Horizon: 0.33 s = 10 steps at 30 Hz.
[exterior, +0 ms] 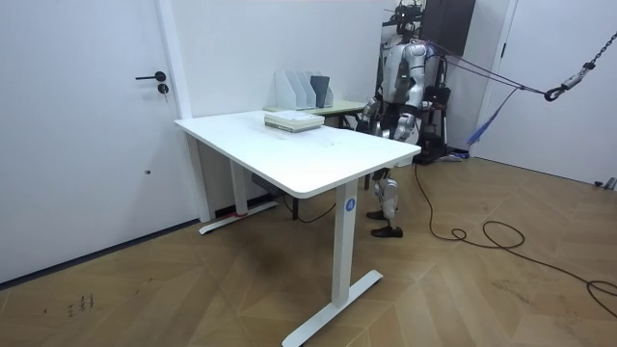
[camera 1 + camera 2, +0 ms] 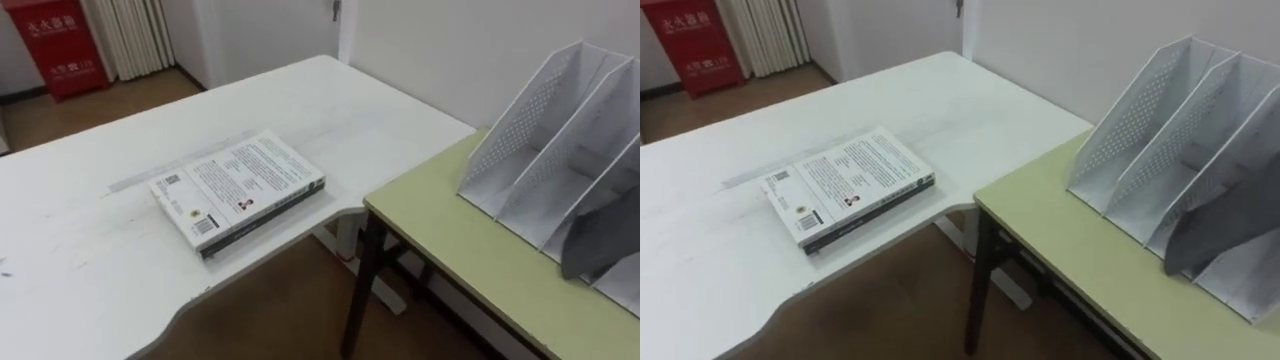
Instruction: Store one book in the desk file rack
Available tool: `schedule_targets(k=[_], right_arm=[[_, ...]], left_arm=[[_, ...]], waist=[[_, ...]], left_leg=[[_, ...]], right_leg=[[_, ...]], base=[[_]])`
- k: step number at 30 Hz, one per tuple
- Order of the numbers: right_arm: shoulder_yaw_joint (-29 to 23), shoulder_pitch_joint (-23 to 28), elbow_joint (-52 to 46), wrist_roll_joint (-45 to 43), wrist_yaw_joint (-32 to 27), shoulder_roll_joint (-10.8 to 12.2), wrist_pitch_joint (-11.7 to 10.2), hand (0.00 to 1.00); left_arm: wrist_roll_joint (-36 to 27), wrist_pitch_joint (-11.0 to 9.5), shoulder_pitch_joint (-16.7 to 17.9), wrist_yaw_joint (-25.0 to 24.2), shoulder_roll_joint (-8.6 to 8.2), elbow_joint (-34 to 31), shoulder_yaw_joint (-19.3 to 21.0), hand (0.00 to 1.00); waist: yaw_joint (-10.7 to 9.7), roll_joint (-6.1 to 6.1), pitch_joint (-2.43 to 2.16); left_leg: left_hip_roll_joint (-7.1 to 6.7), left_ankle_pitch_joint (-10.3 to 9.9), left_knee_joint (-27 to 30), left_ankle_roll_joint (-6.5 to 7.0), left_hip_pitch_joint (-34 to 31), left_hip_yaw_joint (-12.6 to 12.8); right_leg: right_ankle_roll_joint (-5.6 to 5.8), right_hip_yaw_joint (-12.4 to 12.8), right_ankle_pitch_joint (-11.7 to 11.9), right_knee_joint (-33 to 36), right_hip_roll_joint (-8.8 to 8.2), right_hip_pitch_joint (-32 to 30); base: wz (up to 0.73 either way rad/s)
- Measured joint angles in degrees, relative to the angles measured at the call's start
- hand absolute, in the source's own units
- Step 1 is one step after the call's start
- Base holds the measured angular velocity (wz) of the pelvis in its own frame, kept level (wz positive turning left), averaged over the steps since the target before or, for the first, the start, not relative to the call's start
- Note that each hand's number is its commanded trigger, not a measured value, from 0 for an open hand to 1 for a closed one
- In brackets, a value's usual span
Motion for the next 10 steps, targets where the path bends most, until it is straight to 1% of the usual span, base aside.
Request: schedule_targets(k=[1, 2, 3, 5, 7, 9, 10], right_arm=[[-0.50, 0.30, 3.10, 0.92, -3.47, 1.25, -0.24, 0.00], [-0.51, 0.39, 6.40, 2.25, -6.23, 2.21, -0.58, 0.00], [-0.73, 0.44, 7.86, 2.79, -7.40, 2.64, -0.69, 0.00], [-2.38, 0.73, 12.19, 2.91, -10.91, 3.72, -1.10, 0.00], [-2.83, 1.40, 14.39, 2.70, -12.66, 4.54, -0.88, 0.00], [-2.82, 2.70, 17.08, 2.72, -13.76, 5.55, 0.06, 0.00], [-2.81, 3.08, 17.32, 2.71, -13.93, 5.76, 0.55, 0.00]], left_arm=[[0.00, -0.28, 0.11, 0.55, -0.54, 0.00, 0.77, 0.00], [-0.02, -0.33, 0.40, 0.70, -0.84, 0.13, 0.99, 0.00], [0.15, -0.32, 0.57, 0.70, -0.99, 0.17, 1.34, 0.00], [3.13, -0.48, 1.45, 1.69, -2.22, 0.15, 4.27, 0.00], [5.44, -0.52, 1.49, 2.68, -2.62, 0.07, 5.46, 0.00], [7.54, -0.56, 1.63, 4.06, -3.13, 0.00, 6.60, 0.00], [7.61, -0.56, 1.63, 4.32, -3.19, -0.02, 6.61, 0.00]], waist=[[-0.25, 0.19, 0.01], [-0.63, 0.52, 0.11], [-0.92, 0.69, 0.09], [-2.39, 1.31, 0.12], [-2.93, 1.47, 0.07], [-3.23, 1.55, 0.10], [-3.38, 1.55, 0.11]], left_leg=[[0.00, 0.00, -0.04, 0.00, 0.04, -0.04], [-0.01, 0.01, -0.01, 0.00, 0.26, 0.01], [-0.06, 0.01, 0.02, 0.00, 0.31, -0.07], [-0.20, 0.02, -0.07, 0.02, 0.46, -0.15], [-0.23, 0.03, -0.40, 0.04, 0.68, -0.12], [-0.21, 0.02, -0.72, 0.02, 1.59, 0.01], [-0.21, 0.01, -0.77, 0.02, 1.71, 0.00]], right_leg=[[0.00, 0.01, 0.00, 0.03, 0.03, 0.27], [0.01, 0.07, 0.00, 0.04, 0.05, 0.58], [0.07, 0.04, -0.04, 0.02, 0.02, 0.68], [0.26, 0.12, -0.21, 0.10, -0.05, 0.71], [0.28, 0.30, -0.44, 0.29, -0.05, 0.69], [0.23, 0.63, -0.73, 0.31, -0.01, 0.94], [0.24, 0.67, -0.82, 0.33, -0.01, 0.99]], base=[[0.00], [0.00], [0.00], [0.02], [-0.02], [-0.07], [-0.04]])
